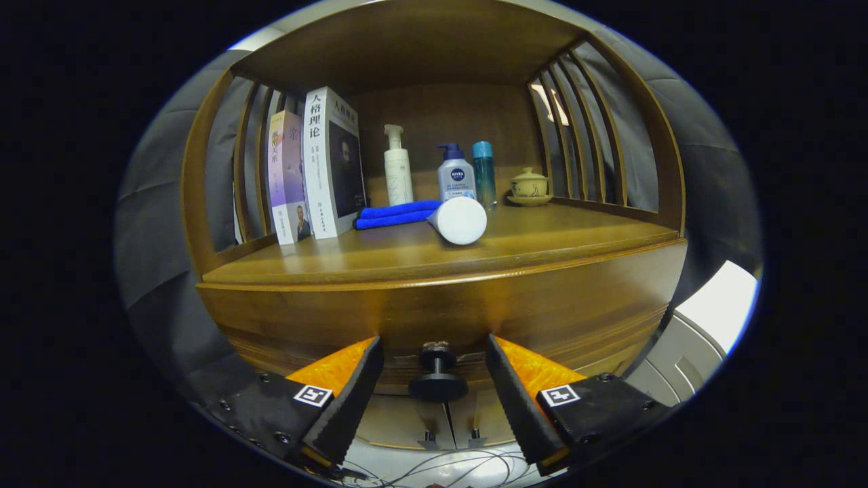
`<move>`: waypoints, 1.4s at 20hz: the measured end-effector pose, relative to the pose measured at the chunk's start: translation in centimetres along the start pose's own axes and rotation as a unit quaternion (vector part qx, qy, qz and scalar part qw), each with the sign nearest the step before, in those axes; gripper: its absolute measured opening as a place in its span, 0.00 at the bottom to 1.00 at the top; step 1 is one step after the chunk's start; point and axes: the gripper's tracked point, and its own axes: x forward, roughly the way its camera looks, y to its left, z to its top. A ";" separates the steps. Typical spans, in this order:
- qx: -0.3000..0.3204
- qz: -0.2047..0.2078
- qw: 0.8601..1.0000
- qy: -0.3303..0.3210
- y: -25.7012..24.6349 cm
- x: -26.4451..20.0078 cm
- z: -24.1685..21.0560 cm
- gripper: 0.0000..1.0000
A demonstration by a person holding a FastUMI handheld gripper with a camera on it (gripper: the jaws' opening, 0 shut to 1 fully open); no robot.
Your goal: Pull open the drawer, take out the items inside it, and place them on the countertop above the cabinet.
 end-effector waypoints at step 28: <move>0.001 0.056 0.977 -0.205 -1.2 -30.0 13.3 0.96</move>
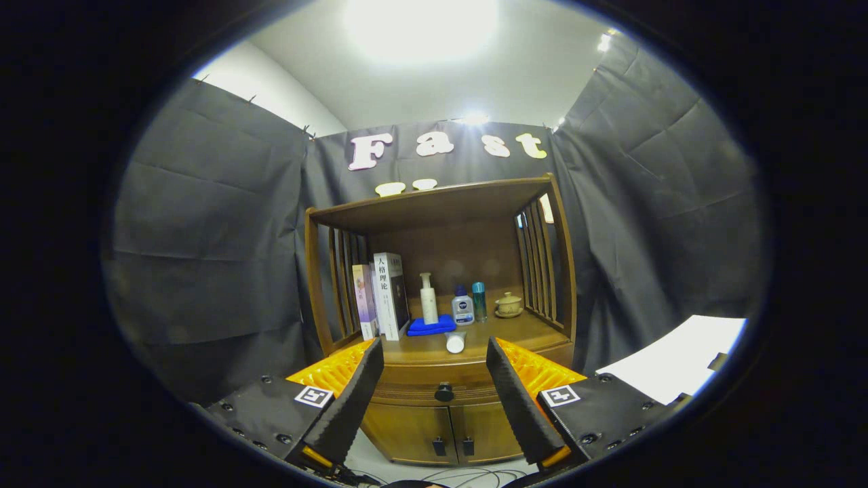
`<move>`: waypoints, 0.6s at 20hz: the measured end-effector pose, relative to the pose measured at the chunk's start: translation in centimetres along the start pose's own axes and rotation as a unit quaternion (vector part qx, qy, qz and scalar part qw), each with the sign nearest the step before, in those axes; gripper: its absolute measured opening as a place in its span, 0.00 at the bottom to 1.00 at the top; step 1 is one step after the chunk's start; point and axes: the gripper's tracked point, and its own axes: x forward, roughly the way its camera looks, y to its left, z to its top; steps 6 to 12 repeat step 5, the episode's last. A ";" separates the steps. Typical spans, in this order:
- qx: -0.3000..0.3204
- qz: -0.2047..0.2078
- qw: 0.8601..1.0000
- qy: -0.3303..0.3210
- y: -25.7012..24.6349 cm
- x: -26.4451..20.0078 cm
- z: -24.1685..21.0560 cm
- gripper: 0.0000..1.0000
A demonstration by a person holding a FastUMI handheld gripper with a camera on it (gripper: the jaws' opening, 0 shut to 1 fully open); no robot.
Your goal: Pull open the drawer, take out the items inside it, and place them on the countertop above the cabinet.
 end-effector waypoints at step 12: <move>0.003 0.002 1.000 -0.001 -0.7 0.1 -0.6 0.96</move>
